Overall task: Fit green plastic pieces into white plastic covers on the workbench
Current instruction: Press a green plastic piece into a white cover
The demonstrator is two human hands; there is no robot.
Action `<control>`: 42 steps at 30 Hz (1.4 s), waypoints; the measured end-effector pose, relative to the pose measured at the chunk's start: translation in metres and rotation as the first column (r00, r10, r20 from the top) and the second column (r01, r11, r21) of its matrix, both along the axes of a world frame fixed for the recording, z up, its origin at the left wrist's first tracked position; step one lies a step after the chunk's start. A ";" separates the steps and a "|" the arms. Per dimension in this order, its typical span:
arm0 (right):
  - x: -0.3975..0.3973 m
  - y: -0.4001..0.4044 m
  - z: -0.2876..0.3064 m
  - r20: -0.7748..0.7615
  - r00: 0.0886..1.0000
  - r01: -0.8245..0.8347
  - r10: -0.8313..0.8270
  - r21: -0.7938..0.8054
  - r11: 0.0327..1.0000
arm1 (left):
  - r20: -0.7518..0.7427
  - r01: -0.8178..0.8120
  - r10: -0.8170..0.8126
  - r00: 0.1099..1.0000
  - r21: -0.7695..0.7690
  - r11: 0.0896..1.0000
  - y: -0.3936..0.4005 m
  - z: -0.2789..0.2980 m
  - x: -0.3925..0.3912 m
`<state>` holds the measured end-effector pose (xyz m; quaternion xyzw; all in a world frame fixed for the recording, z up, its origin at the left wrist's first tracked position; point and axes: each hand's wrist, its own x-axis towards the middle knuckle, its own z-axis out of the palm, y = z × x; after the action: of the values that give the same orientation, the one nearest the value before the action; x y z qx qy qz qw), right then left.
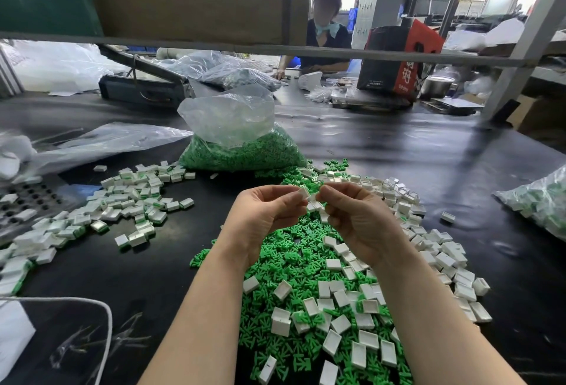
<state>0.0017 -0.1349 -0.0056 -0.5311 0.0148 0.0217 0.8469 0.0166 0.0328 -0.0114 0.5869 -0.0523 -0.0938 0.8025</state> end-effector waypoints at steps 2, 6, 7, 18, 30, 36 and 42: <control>0.000 0.002 0.000 -0.006 1.000 0.003 -0.003 -0.008 1.000 | 0.003 -0.002 0.002 1.000 0.000 1.000 0.000 0.000 0.000; -0.001 0.003 0.000 -0.004 1.000 0.014 -0.014 -0.015 1.000 | 0.009 0.005 -0.005 1.000 0.002 1.000 0.000 0.000 0.000; -0.001 0.003 0.000 -0.001 1.000 0.016 -0.016 -0.014 1.000 | 0.011 0.010 -0.010 1.000 0.006 1.000 0.000 0.000 0.000; -0.001 0.006 -0.002 0.038 0.999 0.036 -0.035 -0.039 0.999 | 0.045 -0.003 0.002 0.999 0.023 1.000 -0.002 0.001 0.000; -0.003 0.006 -0.001 0.087 0.996 0.028 -0.016 -0.134 0.991 | 0.108 -0.030 0.026 0.994 0.041 0.999 0.000 0.002 -0.002; -0.003 0.006 -0.002 0.095 0.995 0.030 -0.016 -0.148 0.989 | 0.103 -0.038 0.033 0.994 0.045 0.998 0.000 0.002 -0.001; 0.002 0.006 -0.004 0.067 0.996 0.058 -0.057 -0.018 0.998 | 0.089 -0.024 0.020 0.996 0.041 0.999 -0.001 0.002 -0.002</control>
<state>0.0038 -0.1293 -0.0092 -0.5394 0.0022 -0.0204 0.8418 0.0148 0.0317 -0.0096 0.6077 -0.0794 -0.0601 0.7879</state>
